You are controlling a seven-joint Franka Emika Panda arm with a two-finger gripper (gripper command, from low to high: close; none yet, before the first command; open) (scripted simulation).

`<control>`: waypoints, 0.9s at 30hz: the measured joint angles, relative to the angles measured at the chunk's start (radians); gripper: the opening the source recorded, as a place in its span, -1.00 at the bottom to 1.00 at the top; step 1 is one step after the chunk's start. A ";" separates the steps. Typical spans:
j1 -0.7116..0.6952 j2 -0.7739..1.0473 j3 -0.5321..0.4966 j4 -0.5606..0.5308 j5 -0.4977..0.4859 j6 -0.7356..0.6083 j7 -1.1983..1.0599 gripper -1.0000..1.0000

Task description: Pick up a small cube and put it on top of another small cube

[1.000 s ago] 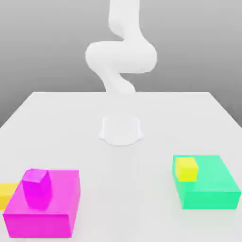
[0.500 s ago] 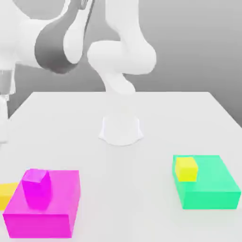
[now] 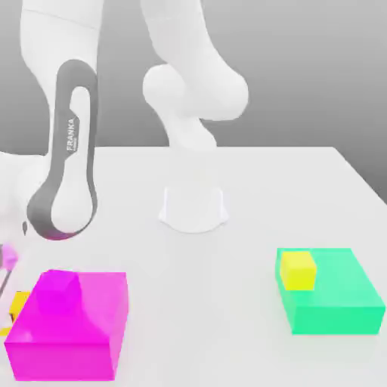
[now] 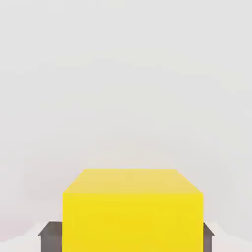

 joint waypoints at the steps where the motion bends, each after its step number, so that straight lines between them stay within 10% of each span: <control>1: -0.006 0.017 0.007 0.004 0.006 0.013 -0.004 -1.00; 10: 0.052 -0.226 -0.030 0.017 -0.127 -0.175 -0.008 -1.00; 27: 0.652 -0.749 0.482 -0.292 -0.032 -0.415 0.731 -1.00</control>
